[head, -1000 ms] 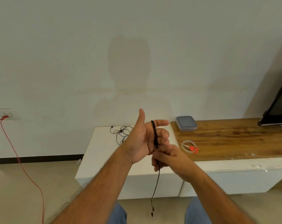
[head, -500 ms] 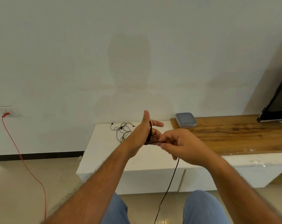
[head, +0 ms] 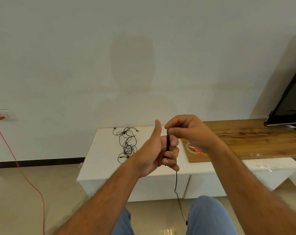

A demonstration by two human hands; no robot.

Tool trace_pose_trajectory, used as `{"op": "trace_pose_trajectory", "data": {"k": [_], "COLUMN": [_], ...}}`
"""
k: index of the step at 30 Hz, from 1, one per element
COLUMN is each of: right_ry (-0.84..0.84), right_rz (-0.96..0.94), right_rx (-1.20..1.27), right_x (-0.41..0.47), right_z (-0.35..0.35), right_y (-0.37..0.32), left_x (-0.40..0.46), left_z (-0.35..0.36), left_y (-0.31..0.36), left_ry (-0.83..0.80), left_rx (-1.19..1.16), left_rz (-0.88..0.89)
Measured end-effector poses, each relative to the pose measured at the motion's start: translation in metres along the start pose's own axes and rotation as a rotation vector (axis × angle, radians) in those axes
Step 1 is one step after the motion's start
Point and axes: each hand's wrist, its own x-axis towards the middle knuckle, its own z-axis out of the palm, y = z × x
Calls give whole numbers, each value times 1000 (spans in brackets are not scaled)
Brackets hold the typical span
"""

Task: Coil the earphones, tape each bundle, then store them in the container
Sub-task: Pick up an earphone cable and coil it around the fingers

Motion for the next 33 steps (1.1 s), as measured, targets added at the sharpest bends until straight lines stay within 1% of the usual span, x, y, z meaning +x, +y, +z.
{"op": "trace_pose_trajectory", "data": {"k": [3, 5, 8, 10, 12, 16, 21, 24, 26, 28, 30, 31, 33], "right_ry": [-12, -49, -103, -70, -44, -81, -88, -58, 9, 68, 114, 135, 152], "right_rz": [39, 82, 118, 157, 182, 226, 217, 200, 160, 72, -23, -57, -87], "right_rx": [192, 272, 304, 292, 234, 131, 29, -143, -306, -482, -632, -653, -618], "right_x": [-2, -5, -15, -21, -29, -40, -43, -41, -37, -32, -27, -24, -19], "right_z": [5, 11, 23, 32, 40, 42, 35, 32, 30, 29, 26, 23, 19], "right_y": [19, 30, 42, 50, 56, 53, 33, 20, 12, 6, 0, -3, -8], "left_x": [0, 1, 4, 8, 12, 19, 21, 20, 17, 14, 12, 11, 8], "left_z": [3, 5, 2, -5, -14, -32, -47, -48, -46, -44, -40, -39, -35], "left_y": [3, 6, 13, 18, 22, 27, 27, 24, 23, 21, 18, 17, 15], "left_ry": [-61, -96, -63, -11, 55, 181, 269, 261, 245, 208, 131, 94, 49], "left_rx": [-46, -72, -109, -147, -156, -102, 30, 123, 180, 234, 294, 313, 317], "left_rz": [22, 55, 125, 157, 185, 209, 150, 79, 20, -33, -65, -73, -76]}}
